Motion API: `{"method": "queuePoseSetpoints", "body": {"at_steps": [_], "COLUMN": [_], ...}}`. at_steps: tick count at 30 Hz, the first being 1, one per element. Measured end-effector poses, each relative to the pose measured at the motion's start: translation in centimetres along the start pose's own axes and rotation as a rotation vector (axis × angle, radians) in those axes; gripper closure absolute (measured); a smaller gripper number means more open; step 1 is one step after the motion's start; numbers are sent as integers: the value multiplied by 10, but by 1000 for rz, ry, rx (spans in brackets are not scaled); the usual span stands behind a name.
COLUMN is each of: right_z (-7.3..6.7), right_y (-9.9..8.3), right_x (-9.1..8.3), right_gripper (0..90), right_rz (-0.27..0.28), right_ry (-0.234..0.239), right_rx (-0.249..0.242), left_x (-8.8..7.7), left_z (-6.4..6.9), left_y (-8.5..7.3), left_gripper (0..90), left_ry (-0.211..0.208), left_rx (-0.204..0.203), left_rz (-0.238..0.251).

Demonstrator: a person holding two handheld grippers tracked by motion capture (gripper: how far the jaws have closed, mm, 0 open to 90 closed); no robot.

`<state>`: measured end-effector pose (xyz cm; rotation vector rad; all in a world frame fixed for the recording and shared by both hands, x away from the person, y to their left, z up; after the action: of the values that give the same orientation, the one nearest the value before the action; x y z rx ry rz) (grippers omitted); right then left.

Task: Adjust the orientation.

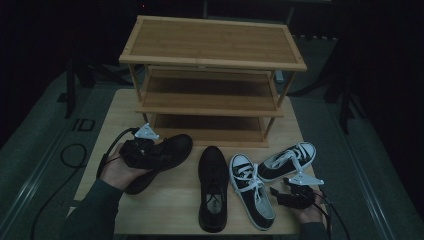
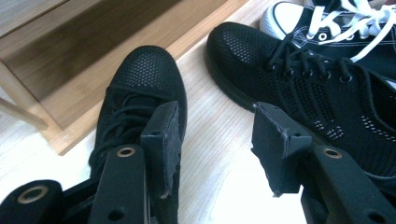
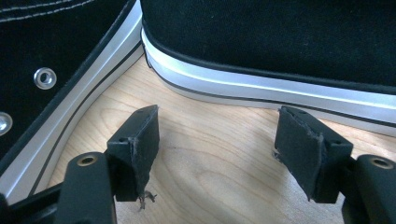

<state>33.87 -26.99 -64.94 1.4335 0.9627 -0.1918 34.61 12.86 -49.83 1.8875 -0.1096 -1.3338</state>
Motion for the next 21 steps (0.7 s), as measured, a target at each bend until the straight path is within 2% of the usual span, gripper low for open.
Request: {"method": "queuePoseSetpoints", "body": {"at_steps": [11, 21], "right_z": [0, 0], "right_y": [0, 0], "right_x": [0, 0], "right_gripper": [305, 305], "right_rz": [0, 0], "right_ry": [0, 1], "right_rx": [0, 0], "left_x": [10, 12], "left_z": [12, 25], "left_y": [8, 17], "left_gripper": [511, 467], "left_ry": [-28, -33], "left_rx": [7, 37], "left_rz": [-9, -7]}}
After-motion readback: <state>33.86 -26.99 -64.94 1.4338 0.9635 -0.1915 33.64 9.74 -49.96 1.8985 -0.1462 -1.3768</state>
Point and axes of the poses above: each handheld gripper's, and its own axes: x roughly forward along the jaws, y roughly out of its top, z roughly to its right, the point moved 10 cm from there along x, roughly forward along the jaws, and after that the axes turned 12 degrees about x, right-handed, at the moved point
